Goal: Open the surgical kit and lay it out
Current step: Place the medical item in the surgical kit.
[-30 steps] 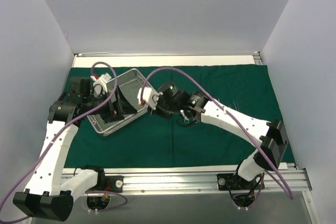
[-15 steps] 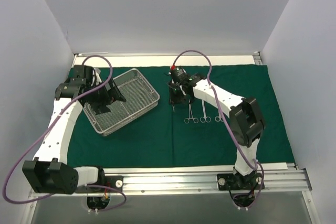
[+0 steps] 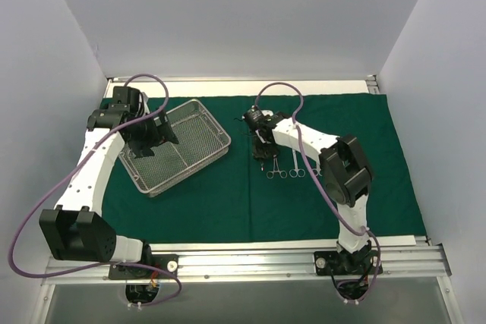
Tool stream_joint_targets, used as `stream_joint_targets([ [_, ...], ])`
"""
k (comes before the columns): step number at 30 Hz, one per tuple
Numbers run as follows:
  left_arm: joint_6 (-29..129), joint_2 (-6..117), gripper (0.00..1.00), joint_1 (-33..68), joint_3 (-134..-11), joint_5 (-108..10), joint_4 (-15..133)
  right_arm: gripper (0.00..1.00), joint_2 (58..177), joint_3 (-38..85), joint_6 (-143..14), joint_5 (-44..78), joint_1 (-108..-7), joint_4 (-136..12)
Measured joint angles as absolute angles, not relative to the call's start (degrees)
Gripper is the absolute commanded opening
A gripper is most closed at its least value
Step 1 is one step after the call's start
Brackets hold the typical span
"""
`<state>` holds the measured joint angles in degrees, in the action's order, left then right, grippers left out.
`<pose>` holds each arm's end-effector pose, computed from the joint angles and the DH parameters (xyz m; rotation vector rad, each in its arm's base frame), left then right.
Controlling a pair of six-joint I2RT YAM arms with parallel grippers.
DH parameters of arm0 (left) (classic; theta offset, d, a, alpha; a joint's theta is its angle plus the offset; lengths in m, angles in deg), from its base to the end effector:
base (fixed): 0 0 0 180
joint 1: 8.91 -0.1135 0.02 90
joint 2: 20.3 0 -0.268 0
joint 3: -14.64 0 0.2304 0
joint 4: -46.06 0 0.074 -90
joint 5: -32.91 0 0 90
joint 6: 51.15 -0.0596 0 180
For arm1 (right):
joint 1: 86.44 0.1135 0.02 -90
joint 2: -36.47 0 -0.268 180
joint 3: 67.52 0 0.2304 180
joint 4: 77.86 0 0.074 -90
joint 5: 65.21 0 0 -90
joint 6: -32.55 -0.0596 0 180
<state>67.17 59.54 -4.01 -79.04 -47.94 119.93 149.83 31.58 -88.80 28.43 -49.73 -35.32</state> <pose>0.2610 -0.0319 0.3173 -0.4834 2.6125 -0.4069 0.3411 0.2496 0.1911 -0.0971 2.6013 0.3657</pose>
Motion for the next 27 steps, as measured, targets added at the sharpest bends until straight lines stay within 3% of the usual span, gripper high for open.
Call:
stream_joint_targets([
  [6, 64.37, 60.04, 1.00, -3.66, -79.50, -47.64, 118.01, 0.05, 152.46, 31.69, -88.30, 30.00, -50.04, -35.14],
  [10, 63.14, 61.09, 0.92, -3.66, -80.75, -47.02, 116.94, 0.11, 153.20, 31.80, -88.28, 29.98, -50.04, -35.10],
  [17, 60.35, 64.87, 0.90, -3.66, -83.00, -46.76, 116.46, 0.17, 154.23, 31.90, -88.39, 29.39, -50.04, -35.12],
  [22, 58.73, 67.34, 0.91, -3.66, -84.86, -46.80, 116.28, 0.30, 154.47, 32.36, -89.00, 28.23, -50.04, -35.06],
  [27, 56.65, 70.47, 0.96, -3.66, -87.55, -46.96, 116.44, 0.32, 154.55, 32.78, -89.24, 27.31, -50.04, -34.73],
])
